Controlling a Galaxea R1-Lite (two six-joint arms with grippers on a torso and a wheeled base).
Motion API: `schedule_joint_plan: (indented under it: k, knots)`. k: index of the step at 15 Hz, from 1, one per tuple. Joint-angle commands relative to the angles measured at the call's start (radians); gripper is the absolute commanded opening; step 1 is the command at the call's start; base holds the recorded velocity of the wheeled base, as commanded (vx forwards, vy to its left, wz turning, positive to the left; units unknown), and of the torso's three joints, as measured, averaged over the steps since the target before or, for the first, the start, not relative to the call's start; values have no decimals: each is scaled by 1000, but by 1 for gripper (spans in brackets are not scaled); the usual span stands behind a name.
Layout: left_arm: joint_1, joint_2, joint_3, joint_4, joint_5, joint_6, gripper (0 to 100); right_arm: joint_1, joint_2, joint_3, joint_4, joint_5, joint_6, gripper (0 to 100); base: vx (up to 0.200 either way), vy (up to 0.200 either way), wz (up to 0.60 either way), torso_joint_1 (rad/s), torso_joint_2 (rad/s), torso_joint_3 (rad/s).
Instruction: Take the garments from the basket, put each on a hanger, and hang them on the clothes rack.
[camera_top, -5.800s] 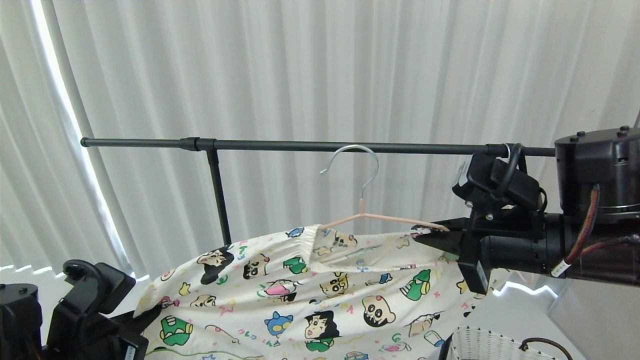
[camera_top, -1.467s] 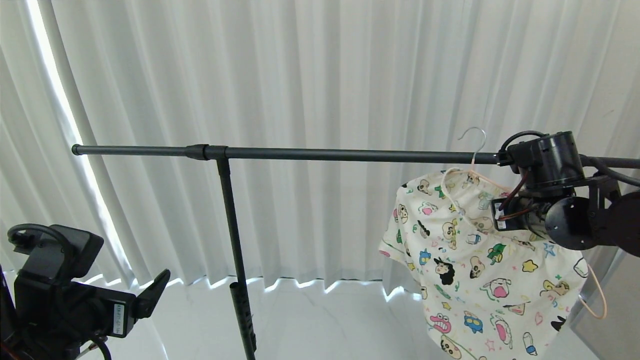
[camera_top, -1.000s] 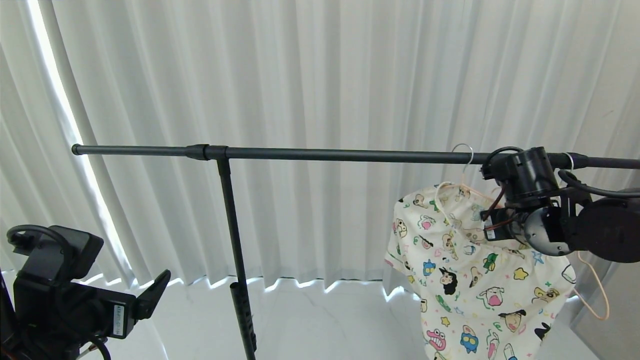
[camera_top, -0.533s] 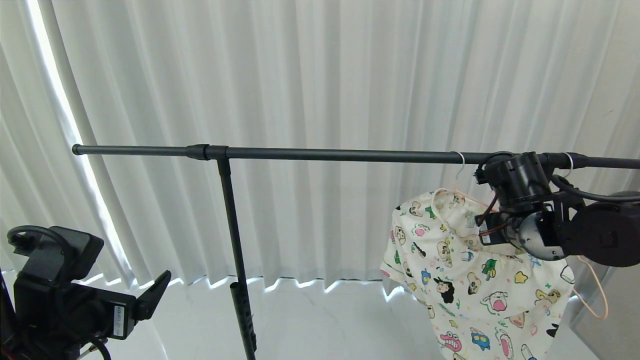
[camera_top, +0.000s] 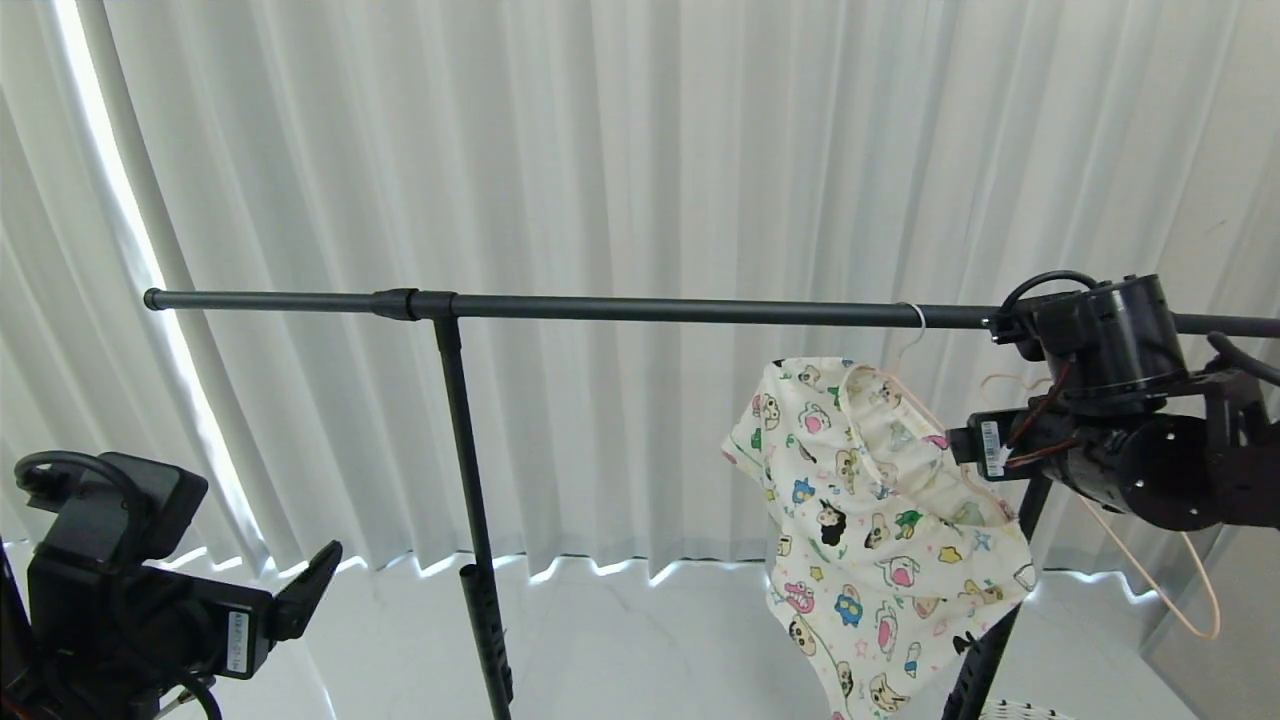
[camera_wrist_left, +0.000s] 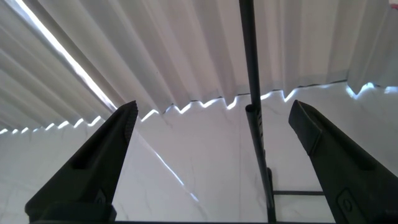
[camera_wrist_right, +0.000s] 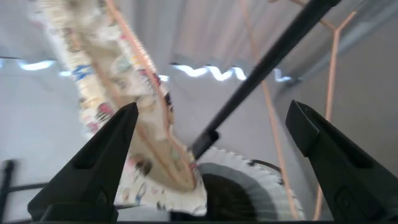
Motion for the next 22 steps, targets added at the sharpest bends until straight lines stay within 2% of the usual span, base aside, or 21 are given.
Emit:
schedule_joint_plan:
  k: [1,3,4,5,8,10,13,18,22]
  knots:
    - [0,2,-2,0,1,0,100,33,-82,28,0,36,21,100,0,0,0,0,0,0]
    - [2,-2,1,0,2,1,100,38,-123,37,7,47,18,100,0,0,0,0,0,0]
    - [3,-4,4,0,2,1,100,18,-140,39,50,53,-5,100,0,0,0,0,0,0]
    - [3,-10,4,0,4,1,100,-15,-163,40,92,65,-58,100,0,0,0,0,0,0]
    - [5,-15,4,0,7,1,100,-88,-200,42,93,121,-195,100,-133,0,0,5,-2,2]
    - [6,-27,11,0,8,3,100,-97,-226,59,93,125,-273,100,-200,0,0,14,10,0]
    - [8,-36,14,0,8,3,100,-90,-250,60,92,122,-310,100,-200,0,0,-4,-5,2]
    - [9,-48,11,0,7,1,100,-90,-301,109,69,116,-315,100,-200,0,0,0,3,0]
    - [9,-100,26,1,5,1,100,-91,-359,200,-48,108,-399,100,0,0,0,0,0,0]
